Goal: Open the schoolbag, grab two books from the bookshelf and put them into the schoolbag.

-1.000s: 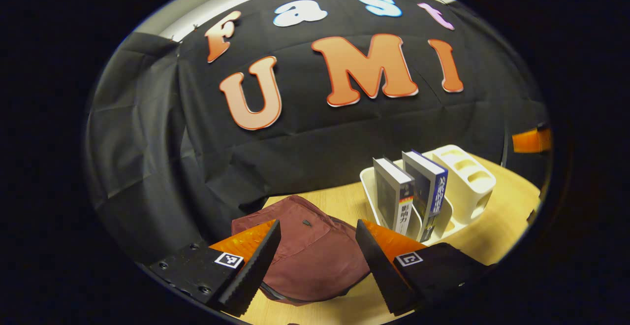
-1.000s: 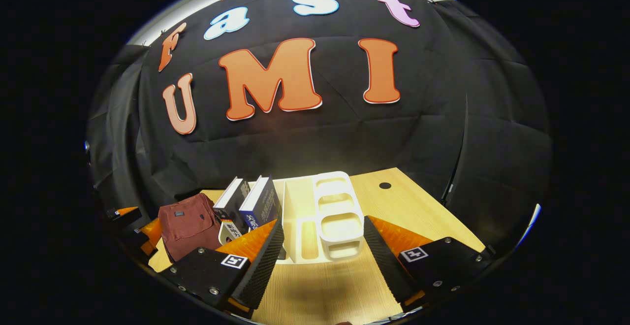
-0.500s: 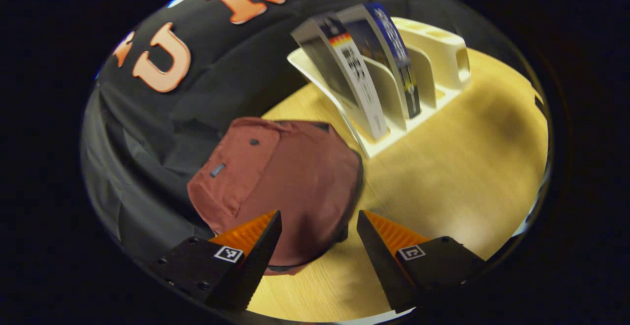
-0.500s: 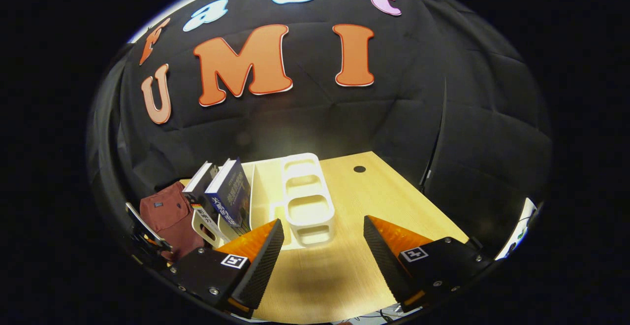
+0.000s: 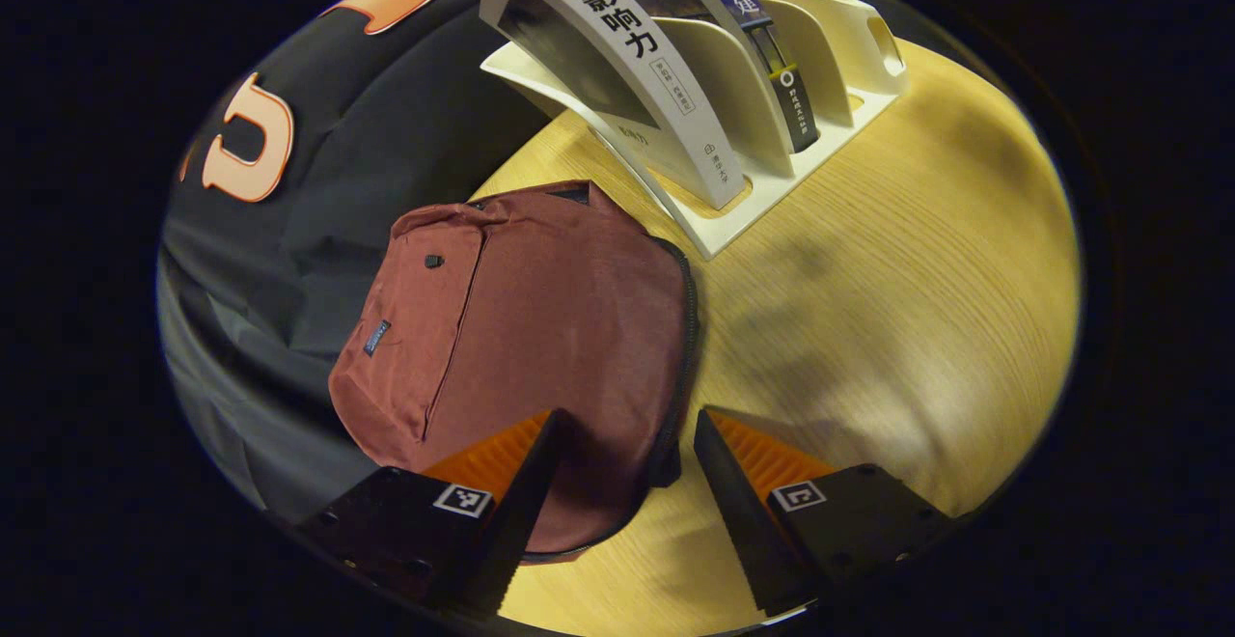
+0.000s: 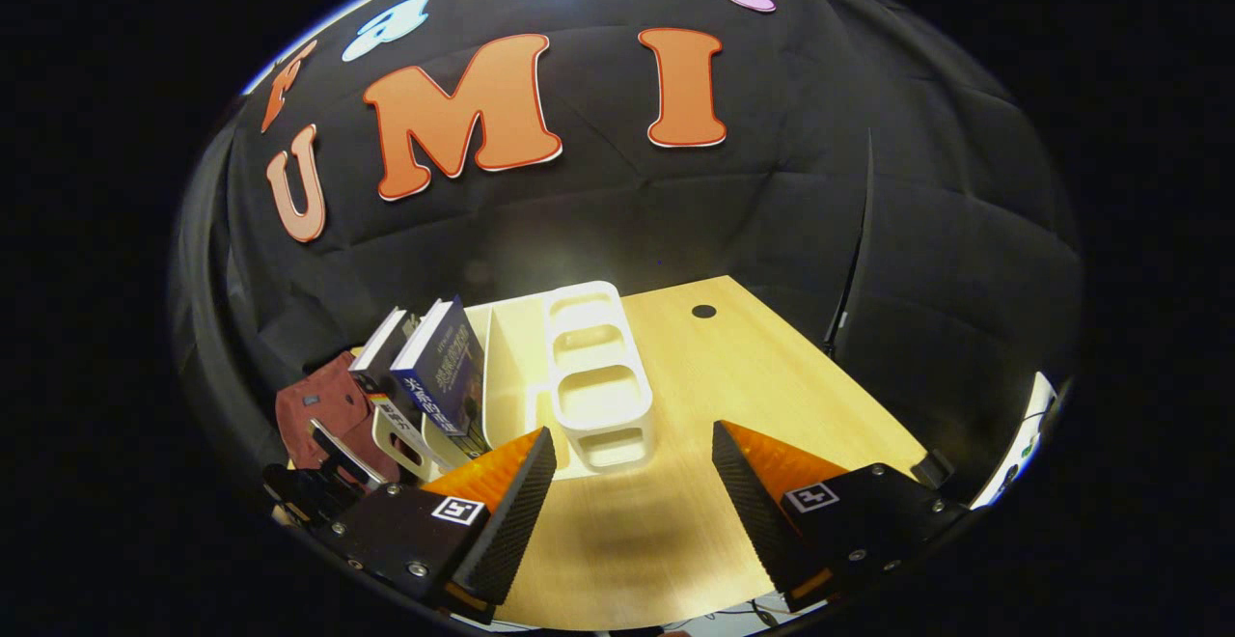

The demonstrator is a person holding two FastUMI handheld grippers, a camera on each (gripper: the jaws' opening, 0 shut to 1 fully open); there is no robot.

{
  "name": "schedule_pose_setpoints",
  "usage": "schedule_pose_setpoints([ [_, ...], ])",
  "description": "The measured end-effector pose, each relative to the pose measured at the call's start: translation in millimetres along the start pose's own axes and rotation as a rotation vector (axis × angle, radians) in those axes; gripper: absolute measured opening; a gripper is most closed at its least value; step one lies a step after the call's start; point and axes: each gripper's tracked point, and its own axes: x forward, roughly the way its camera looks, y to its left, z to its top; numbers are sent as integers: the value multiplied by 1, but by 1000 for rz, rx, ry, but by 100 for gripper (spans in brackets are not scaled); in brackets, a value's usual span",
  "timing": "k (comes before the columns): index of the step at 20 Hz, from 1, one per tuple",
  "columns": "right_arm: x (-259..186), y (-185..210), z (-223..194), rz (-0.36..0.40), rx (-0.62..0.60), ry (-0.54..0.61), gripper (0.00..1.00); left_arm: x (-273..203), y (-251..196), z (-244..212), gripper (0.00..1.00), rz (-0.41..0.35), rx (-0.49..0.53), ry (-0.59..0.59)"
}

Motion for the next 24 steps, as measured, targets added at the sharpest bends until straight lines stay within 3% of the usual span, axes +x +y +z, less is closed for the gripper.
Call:
schedule_pose_setpoints([
  [1,2,1,1,3,-8,0,97,-1,3,-2,86,0,15,7],
  [2,2,2,0,6,-18,0,97,0,2,-3,92,-10,19,16],
  [3,3,3,0,11,-26,5,97,2,0,-2,75,-24,15,19],
  [6,5,8,-1,31,-29,13,97,3,-1,-3,67,-17,28,41],
  [9,7,13,1,64,-31,10,97,-7,3,-1,52,-4,62,61],
  [10,7,13,1,74,-29,7,97,-9,4,3,44,-8,63,65],
  [12,9,13,3,96,-5,2,97,-14,9,6,9,-26,28,77],
  [13,10,13,3,108,16,1,97,-15,11,8,4,-41,0,73],
  [17,13,11,0,159,86,14,97,-22,15,8,1,-112,-19,93],
  [21,8,26,-3,231,13,24,97,-30,20,7,1,-192,36,96],
  [24,7,32,2,228,1,13,97,-40,29,13,1,-252,45,86],
])
